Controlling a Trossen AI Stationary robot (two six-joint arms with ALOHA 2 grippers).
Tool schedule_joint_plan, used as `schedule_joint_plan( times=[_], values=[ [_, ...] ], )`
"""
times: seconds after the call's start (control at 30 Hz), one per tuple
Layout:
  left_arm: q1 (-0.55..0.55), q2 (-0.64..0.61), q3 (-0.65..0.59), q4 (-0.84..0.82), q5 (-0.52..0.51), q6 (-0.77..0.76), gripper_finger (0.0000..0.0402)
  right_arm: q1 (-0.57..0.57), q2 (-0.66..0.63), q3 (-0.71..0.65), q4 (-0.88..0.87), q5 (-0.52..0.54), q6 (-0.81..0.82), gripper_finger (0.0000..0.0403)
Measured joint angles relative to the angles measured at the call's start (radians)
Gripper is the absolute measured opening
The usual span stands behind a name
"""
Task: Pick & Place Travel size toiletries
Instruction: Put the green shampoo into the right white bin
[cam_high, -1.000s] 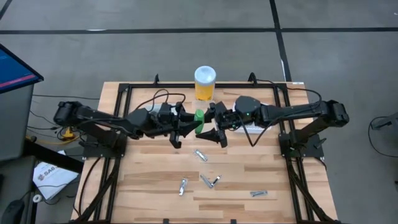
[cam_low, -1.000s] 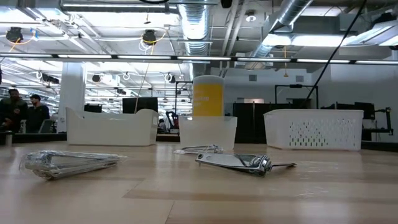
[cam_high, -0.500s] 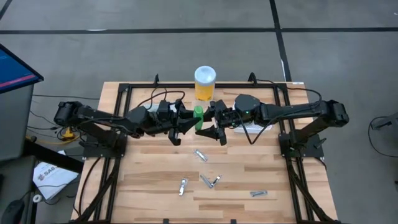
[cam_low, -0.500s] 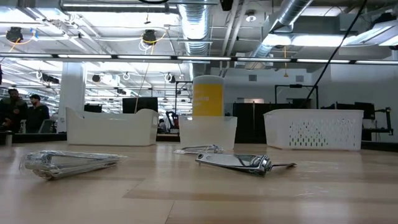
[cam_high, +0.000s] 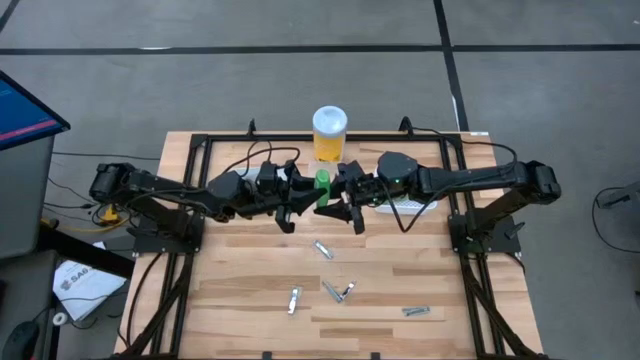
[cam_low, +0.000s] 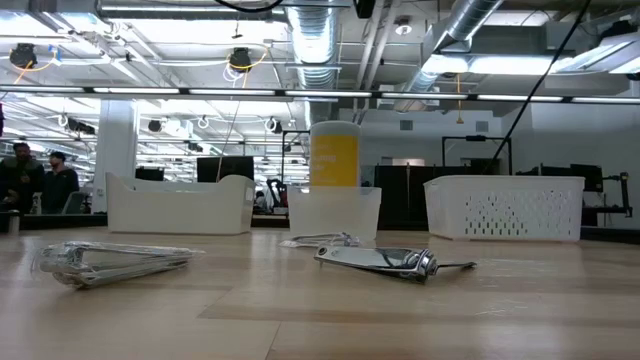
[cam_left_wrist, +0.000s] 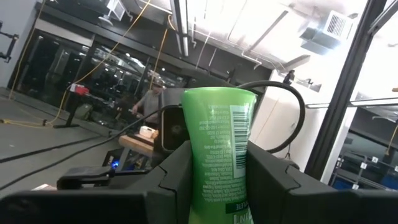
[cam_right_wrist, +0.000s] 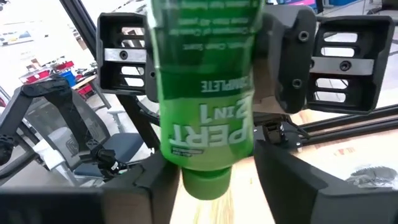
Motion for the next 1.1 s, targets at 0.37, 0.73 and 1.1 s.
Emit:
schedule_joint_plan(
  times=[0.37, 0.73, 1.1],
  values=[
    [0.000, 0.000, 0.000, 0.007, -0.002, 0.005, 0.0107, 0.001, -0.001, 0.000, 0.006, -0.003, -0.008, 0.0086],
    [0.000, 0.000, 0.000, 0.009, 0.001, 0.006, 0.0113, 0.001, -0.007, 0.000, 0.000, 0.002, -0.008, 0.0086],
    [-0.006, -0.005, -0.001, 0.007, 0.000, 0.054, 0.0234, -0.034, -0.103, 0.002, -0.015, 0.019, 0.001, 0.0086]
  ],
)
